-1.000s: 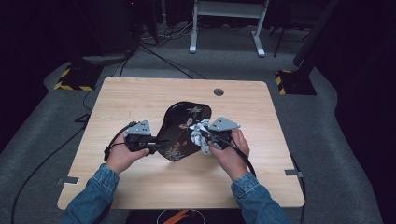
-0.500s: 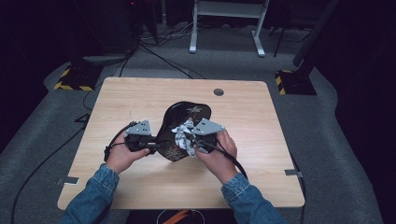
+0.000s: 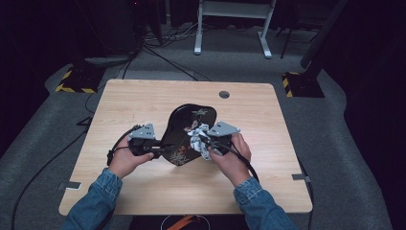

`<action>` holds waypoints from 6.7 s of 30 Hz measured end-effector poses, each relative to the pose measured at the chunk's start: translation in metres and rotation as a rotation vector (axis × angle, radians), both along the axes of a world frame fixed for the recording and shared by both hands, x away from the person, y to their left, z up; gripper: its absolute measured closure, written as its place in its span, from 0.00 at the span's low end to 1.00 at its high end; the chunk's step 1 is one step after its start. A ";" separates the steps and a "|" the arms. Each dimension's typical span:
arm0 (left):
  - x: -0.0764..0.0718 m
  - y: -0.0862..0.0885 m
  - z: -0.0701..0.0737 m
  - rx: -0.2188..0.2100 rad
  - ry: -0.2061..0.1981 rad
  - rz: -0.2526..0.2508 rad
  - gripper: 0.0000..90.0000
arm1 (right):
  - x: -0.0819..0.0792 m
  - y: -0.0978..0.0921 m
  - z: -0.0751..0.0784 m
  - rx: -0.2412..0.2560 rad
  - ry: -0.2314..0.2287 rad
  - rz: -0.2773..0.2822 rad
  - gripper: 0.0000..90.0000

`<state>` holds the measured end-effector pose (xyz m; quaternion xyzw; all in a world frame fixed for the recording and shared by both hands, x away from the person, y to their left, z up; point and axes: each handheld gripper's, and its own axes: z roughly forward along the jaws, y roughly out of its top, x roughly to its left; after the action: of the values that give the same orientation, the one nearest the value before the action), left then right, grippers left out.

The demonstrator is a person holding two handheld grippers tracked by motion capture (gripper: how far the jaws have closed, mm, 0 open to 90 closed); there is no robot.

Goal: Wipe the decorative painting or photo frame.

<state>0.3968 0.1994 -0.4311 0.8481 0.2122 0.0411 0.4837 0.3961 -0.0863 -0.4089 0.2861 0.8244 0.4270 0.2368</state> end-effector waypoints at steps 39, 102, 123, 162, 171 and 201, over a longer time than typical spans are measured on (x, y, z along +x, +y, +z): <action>-0.001 -0.001 0.000 0.006 0.000 0.001 0.85 | -0.014 0.027 0.001 -0.021 -0.011 0.089 0.88; -0.001 -0.003 0.000 -0.003 0.012 0.000 0.83 | 0.001 0.001 -0.024 -0.052 0.051 -0.009 0.88; 0.000 -0.003 0.000 -0.008 0.024 -0.005 0.83 | 0.005 -0.006 -0.033 -0.066 0.069 -0.042 0.88; 0.001 -0.001 -0.002 -0.021 0.057 0.004 0.83 | 0.017 -0.021 -0.047 -0.075 0.100 -0.093 0.88; 0.002 -0.001 -0.002 -0.027 0.066 0.004 0.83 | 0.007 -0.006 -0.049 -0.084 0.103 -0.050 0.87; 0.003 -0.001 -0.002 -0.031 0.082 0.011 0.82 | 0.010 -0.004 -0.055 -0.092 0.125 -0.043 0.87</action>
<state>0.3998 0.1984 -0.4333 0.8402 0.2371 0.0059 0.4876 0.4062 -0.0901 -0.4642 0.3185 0.8500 0.3650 0.2069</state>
